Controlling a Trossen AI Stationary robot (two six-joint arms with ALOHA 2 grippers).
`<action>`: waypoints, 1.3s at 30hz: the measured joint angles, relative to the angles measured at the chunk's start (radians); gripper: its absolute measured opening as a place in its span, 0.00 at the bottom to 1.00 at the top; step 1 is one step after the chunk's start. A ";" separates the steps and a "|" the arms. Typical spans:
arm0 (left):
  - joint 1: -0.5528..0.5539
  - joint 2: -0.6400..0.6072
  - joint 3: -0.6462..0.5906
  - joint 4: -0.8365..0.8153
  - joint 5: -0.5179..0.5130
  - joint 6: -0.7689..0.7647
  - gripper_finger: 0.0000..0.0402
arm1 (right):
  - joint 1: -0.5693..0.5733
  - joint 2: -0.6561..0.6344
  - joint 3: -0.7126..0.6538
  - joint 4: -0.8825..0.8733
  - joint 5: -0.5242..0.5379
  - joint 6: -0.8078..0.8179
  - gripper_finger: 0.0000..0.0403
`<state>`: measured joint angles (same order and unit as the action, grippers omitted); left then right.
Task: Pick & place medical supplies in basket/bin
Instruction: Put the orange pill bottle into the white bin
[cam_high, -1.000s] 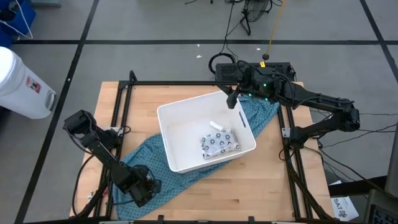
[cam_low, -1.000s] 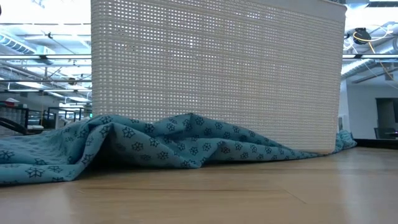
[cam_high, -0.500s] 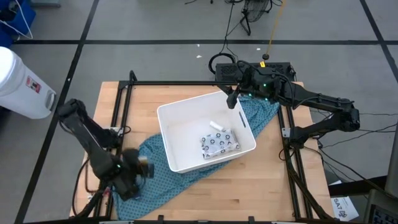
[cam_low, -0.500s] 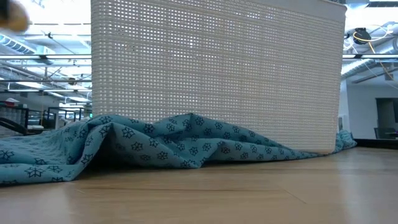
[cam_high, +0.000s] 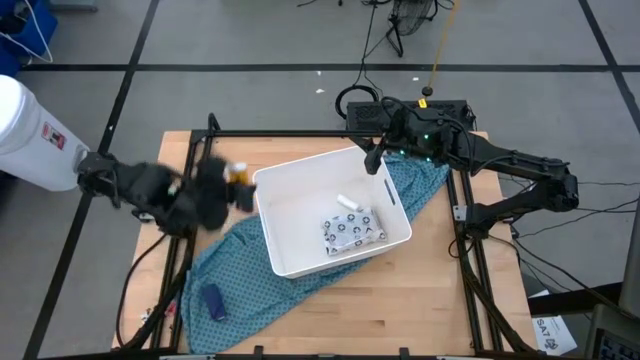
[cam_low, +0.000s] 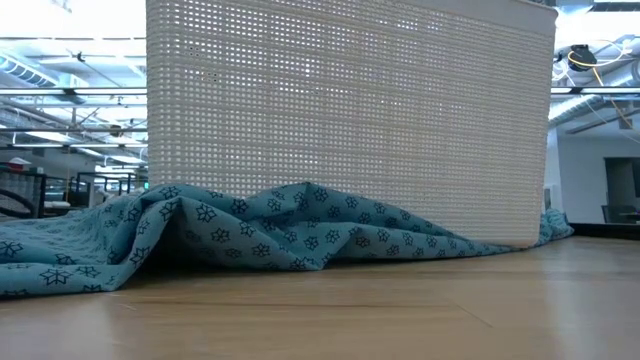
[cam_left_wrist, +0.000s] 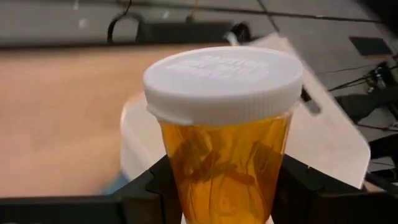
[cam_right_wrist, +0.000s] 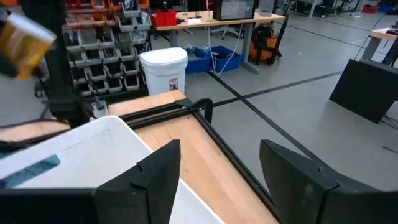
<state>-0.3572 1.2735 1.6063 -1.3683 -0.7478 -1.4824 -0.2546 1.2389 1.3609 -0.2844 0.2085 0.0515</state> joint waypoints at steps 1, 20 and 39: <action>0.053 -0.001 0.013 0.052 0.018 0.104 0.43 | 0.000 -0.004 0.000 0.000 0.000 0.010 0.52; 0.594 0.343 0.004 0.725 0.893 0.766 0.43 | 0.000 -0.114 0.000 0.010 0.058 0.015 0.52; 0.628 0.699 0.006 1.061 1.193 0.595 0.45 | 0.000 -0.129 0.000 -0.046 0.058 0.015 0.52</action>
<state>0.2707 1.9728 1.6119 -0.3069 0.4448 -0.8872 -0.2546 1.1099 1.3613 -0.3305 0.2663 0.0668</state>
